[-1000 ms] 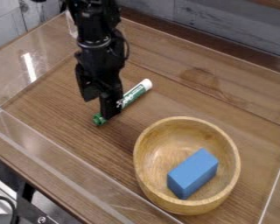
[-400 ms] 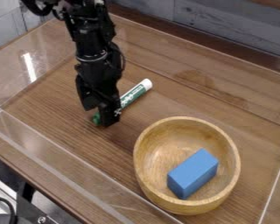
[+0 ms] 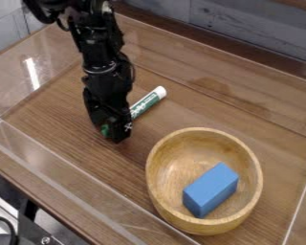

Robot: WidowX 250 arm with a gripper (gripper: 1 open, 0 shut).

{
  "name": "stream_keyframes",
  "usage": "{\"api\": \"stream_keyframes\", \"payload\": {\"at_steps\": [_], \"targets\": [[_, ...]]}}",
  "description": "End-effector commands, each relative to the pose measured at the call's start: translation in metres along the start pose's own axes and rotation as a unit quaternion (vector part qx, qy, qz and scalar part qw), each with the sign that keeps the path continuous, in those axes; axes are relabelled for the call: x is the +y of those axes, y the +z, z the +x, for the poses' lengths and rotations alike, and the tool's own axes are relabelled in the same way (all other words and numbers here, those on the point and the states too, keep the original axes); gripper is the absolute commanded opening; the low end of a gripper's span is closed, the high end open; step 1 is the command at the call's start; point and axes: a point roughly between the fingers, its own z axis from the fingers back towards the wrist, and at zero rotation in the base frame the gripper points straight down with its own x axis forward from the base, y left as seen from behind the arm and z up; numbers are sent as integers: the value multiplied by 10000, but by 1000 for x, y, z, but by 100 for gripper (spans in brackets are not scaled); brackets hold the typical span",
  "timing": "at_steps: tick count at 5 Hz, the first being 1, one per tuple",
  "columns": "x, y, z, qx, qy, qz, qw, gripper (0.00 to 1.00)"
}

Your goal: Put the green marker in the brown bowl

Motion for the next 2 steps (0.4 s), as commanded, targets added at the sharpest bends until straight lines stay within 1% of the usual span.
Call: {"api": "stream_keyframes", "payload": {"at_steps": [1, 2], "targets": [[7, 9, 9, -230, 34, 107, 9997, 0], [7, 10, 10, -251, 64, 73, 9996, 0]]}}
